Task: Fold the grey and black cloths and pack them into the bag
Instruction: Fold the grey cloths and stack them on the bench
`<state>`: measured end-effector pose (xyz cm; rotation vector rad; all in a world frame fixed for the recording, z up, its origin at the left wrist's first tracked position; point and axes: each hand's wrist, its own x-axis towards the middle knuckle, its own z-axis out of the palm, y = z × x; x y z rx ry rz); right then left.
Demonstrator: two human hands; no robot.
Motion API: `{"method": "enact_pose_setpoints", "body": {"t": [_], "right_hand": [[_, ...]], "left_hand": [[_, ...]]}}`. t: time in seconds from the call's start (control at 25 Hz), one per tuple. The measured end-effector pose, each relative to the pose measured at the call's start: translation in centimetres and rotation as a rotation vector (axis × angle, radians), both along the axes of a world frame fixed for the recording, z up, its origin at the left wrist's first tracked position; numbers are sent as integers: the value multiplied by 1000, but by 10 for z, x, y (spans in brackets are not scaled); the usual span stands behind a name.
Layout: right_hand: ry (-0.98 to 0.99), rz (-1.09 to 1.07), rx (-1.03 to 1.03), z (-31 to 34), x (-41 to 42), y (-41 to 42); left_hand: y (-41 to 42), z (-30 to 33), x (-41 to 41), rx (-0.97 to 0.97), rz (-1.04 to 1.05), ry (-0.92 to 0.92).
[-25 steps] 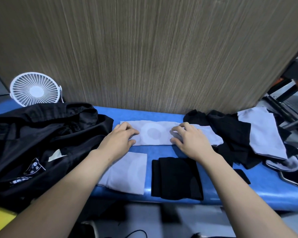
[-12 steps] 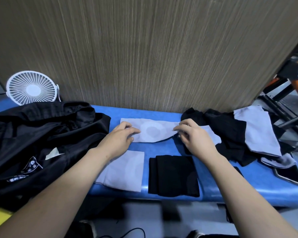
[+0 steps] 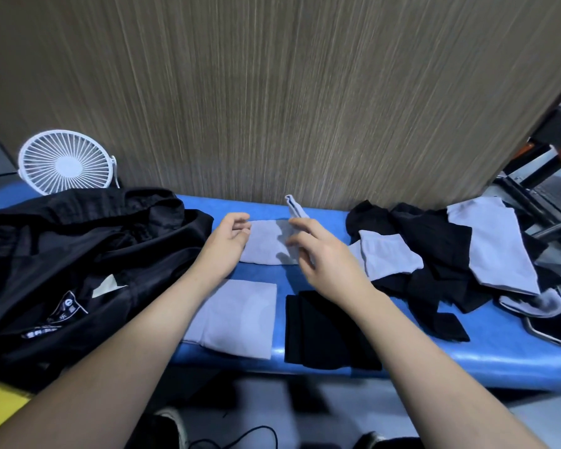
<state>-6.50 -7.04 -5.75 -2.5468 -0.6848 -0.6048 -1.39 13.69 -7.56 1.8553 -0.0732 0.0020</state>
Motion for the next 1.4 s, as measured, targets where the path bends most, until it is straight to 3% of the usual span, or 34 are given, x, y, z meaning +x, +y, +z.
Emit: {"method": "enact_pose_setpoints", "body": {"t": [0.32, 0.48, 0.56, 0.64, 0.72, 0.8, 0.88, 1.04, 1.12, 1.4], "right_hand": [[115, 33, -7, -20, 22, 53], [325, 133, 239, -18, 24, 59], [367, 110, 379, -11, 22, 53], [306, 32, 457, -8, 23, 42], [201, -129, 363, -12, 26, 26], [132, -332, 109, -20, 28, 13], [195, -446, -57, -26, 28, 6], [324, -472, -120, -25, 30, 6], [402, -439, -2, -22, 32, 8], [613, -425, 714, -7, 30, 6]], "left_hand": [[-3, 7, -5, -64, 5, 71], [0, 6, -6, -61, 14, 42], [2, 2, -5, 34, -19, -18], [2, -1, -7, 247, -45, -98], [-1, -1, -11, 384, -46, -143], [-3, -2, -14, 467, -11, -157], [-4, -3, -15, 536, 24, -148], [-7, -1, -15, 606, 0, -63], [-8, 2, -13, 574, -21, -43], [-16, 12, -10, 311, 36, 51]]}}
